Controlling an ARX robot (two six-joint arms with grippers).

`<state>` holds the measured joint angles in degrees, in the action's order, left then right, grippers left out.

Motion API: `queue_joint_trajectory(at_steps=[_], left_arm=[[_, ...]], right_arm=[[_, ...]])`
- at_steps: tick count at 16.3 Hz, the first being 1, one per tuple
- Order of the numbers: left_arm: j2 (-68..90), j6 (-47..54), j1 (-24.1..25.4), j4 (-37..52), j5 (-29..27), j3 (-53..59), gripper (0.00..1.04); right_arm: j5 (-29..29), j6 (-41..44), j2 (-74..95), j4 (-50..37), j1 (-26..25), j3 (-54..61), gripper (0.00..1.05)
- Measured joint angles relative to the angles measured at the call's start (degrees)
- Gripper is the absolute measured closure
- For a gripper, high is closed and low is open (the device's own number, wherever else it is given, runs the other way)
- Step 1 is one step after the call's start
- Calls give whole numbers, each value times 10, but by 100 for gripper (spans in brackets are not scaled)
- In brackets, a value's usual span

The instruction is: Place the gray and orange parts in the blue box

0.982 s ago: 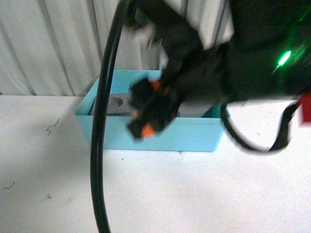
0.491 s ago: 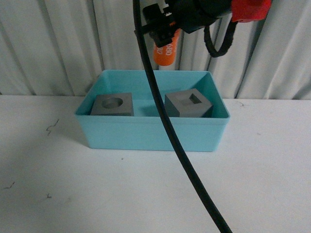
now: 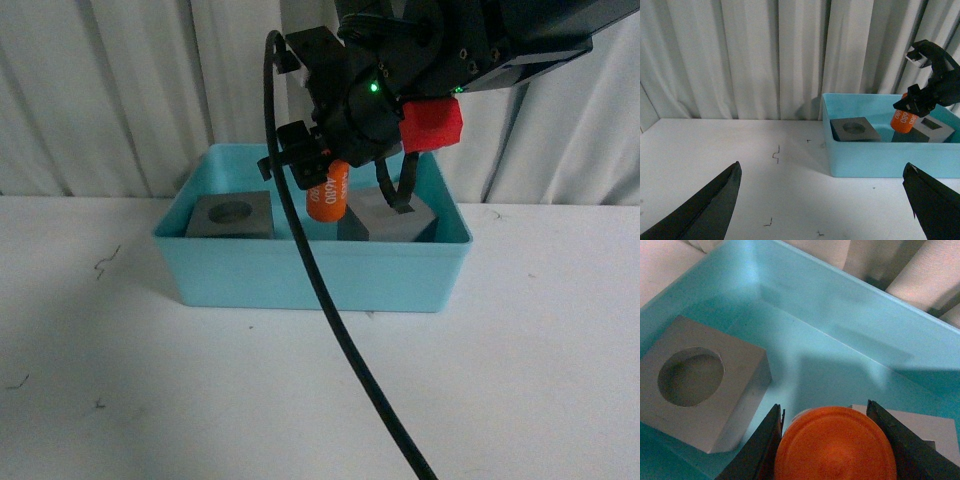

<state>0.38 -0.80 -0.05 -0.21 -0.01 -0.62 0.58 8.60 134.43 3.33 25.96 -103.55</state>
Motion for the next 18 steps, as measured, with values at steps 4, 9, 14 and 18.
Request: queue_joint_trajectory(at_steps=[4,9,14,18], left_arm=[[0,0,0,0,0,0,7],[0,0,0,0,0,0,7],[0,0,0,0,0,0,7],[0,0,0,0,0,0,7]], right_arm=[[-8,-22,40,23,7,-27,57],[-9,-32,63,27,19,-45,57],[9,-57,59,-4,19,-44,5],[40,-77,-88,-123,6,60,6]])
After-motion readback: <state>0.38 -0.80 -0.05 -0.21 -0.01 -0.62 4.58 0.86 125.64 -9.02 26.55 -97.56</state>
